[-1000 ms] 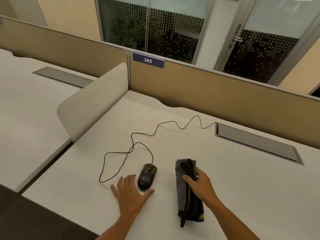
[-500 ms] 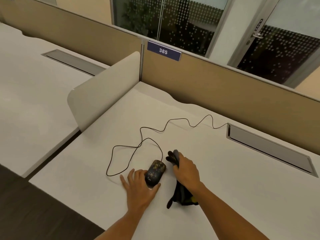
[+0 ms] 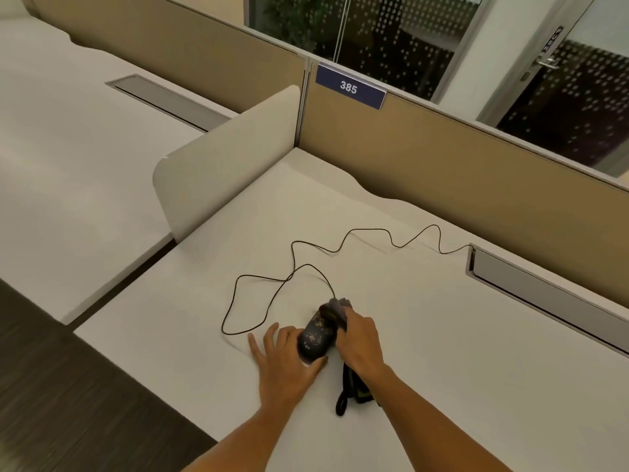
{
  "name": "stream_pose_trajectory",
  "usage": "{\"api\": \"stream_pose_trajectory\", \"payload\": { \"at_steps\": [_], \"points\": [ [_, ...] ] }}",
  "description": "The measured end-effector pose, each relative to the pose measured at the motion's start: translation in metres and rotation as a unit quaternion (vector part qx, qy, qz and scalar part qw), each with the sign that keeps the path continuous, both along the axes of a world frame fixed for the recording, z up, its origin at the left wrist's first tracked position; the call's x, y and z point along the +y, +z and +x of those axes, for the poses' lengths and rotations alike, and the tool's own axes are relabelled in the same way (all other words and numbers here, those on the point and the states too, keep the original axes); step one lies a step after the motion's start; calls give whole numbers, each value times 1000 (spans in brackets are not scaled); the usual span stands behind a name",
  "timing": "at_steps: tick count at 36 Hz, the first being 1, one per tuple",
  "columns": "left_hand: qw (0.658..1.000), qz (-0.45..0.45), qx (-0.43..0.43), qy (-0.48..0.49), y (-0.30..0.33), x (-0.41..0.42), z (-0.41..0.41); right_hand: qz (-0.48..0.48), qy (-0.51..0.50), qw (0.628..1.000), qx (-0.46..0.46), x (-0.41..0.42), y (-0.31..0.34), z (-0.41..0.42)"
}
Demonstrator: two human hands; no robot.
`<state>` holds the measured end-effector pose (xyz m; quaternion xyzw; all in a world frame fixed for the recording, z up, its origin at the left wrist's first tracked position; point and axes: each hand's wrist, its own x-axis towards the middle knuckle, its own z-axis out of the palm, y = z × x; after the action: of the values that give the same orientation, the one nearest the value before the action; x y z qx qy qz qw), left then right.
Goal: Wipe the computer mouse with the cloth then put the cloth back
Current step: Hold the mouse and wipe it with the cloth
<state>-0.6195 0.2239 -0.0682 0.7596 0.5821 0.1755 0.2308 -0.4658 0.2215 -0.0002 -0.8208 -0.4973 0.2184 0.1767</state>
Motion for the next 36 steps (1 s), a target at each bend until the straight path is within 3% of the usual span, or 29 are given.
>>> {"api": "stream_pose_trajectory", "payload": {
  "at_steps": [11, 24, 36],
  "points": [
    [1000, 3, -4, 3, -5, 1, 0, -5, 26, 1000, 6, -10, -2, -1],
    [1000, 8, 4, 6, -4, 1, 1, -11, 115, 991, -73, -26, -2, -21],
    [1000, -4, 31, 4, 0, 1, 2, 9, 140, 989, -40, -41, -2, -28]
  ]
}}
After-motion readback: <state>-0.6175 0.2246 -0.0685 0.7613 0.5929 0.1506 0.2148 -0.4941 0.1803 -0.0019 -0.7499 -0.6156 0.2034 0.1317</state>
